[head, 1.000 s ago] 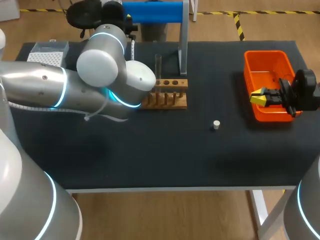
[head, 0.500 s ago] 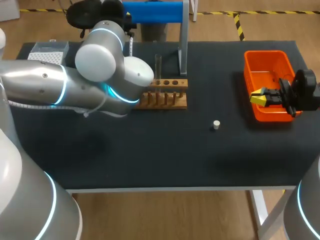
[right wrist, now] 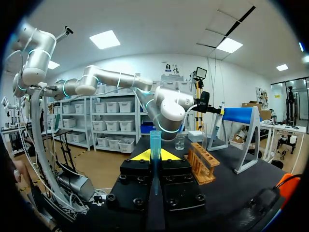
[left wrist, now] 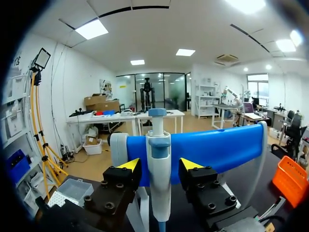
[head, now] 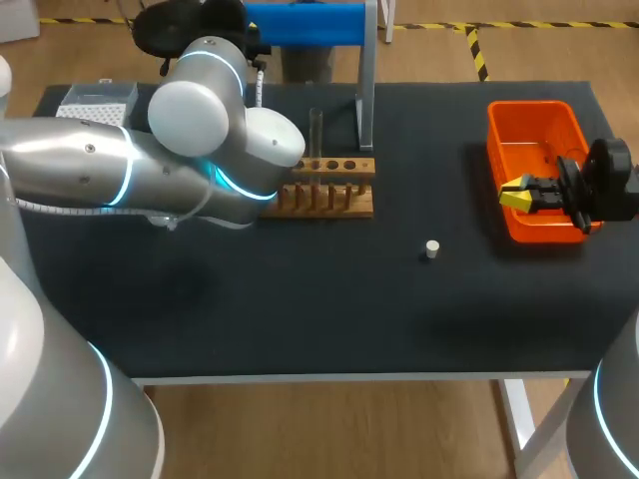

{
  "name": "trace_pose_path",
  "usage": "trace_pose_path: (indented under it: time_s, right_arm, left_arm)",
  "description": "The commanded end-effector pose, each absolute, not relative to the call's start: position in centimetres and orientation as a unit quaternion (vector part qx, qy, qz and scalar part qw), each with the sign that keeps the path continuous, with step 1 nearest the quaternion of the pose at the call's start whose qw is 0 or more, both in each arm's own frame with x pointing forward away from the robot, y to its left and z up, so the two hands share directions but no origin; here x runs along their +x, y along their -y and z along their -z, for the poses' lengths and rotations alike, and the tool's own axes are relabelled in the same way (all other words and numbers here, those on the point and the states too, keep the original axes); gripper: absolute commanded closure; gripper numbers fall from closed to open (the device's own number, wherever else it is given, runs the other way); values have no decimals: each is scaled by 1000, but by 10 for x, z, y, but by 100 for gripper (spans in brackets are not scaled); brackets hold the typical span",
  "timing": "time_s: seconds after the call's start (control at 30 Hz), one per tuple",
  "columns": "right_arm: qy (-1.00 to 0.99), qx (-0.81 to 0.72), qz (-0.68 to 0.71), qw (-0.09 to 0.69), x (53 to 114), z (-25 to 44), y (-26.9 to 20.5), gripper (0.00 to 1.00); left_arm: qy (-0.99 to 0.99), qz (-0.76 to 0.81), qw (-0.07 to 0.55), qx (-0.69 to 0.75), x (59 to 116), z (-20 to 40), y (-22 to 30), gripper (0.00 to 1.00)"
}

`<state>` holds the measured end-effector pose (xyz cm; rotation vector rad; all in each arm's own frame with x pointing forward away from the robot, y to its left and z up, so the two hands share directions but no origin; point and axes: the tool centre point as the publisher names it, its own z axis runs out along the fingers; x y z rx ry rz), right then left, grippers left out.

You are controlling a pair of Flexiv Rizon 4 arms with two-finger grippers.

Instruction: Invert the test tube, pick up the pipette, mount the tip to pipette, aspirate from beaker and dispense into the tube, eject the tip, return the pipette, and cap with the stopper.

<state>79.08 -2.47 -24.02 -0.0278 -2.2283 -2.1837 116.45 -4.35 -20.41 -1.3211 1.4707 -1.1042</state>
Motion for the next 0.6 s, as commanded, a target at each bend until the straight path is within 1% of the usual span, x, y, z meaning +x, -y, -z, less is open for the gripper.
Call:
trace_pose_path:
  time_s: [0.03, 0.5, 0.6]
  right_arm:
    - [715, -9, 699, 11, 790, 240, 25, 100]
    - [715, -9, 699, 11, 790, 240, 25, 100]
    - [715, -9, 699, 11, 790, 240, 25, 100]
  left_arm:
    - [-589, 441, 424, -528, 1168, 205, 44, 52]
    - [-589, 441, 423, -530, 1171, 206, 44, 51]
    - [-588, 441, 423, -530, 1171, 207, 44, 52]
